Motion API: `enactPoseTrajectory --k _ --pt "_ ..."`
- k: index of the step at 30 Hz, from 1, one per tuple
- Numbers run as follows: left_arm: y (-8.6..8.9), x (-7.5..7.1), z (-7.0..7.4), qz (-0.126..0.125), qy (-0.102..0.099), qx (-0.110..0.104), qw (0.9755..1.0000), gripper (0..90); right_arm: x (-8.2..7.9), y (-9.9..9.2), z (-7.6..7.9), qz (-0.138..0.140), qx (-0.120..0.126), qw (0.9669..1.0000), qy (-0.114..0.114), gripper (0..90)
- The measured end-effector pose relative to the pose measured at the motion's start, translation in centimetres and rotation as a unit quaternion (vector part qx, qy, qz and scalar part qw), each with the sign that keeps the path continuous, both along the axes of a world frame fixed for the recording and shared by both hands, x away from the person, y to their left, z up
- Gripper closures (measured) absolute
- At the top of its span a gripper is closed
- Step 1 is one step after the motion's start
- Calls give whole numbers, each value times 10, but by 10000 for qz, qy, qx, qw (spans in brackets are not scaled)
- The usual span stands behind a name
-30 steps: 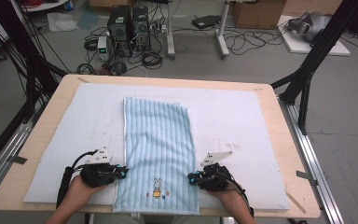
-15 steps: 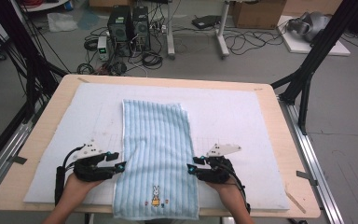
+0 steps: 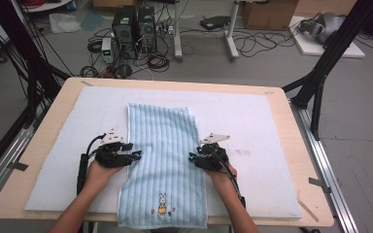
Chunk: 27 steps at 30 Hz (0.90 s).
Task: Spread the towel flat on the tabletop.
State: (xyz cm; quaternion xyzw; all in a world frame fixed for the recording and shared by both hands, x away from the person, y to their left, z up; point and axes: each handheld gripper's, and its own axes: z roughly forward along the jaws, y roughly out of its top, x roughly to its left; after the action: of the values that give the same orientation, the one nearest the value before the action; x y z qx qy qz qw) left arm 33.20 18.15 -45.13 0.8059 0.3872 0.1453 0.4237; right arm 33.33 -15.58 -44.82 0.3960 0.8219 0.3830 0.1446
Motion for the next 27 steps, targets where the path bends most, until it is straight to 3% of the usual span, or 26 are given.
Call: enactPoseTrajectory --k 2,4,6,10,16,23,27 --pt "-4 -3 1 -61 -171 239 9995 561 0 -1 0 47 35 10000 30 700" --pt "-7 -7 1 -265 -221 255 9991 741 0 -3 1 32 75 9999 86 800" --pt "-8 -11 1 -351 -191 237 9989 847 -1 -6 2 81 112 9997 180 856" --pt "-1 -17 1 -479 41 17 9988 860 -12 -10 3 322 107 9989 311 865" --pt "4 -31 4 -803 182 45 9966 859 -30 -21 4 717 254 9955 565 865" --pt "11 -48 6 -1071 434 -48 9933 860 -45 -23 5 994 327 9912 805 858" --pt "15 -50 7 -1102 470 -166 9927 834 -47 -23 8 1045 401 9900 856 764"
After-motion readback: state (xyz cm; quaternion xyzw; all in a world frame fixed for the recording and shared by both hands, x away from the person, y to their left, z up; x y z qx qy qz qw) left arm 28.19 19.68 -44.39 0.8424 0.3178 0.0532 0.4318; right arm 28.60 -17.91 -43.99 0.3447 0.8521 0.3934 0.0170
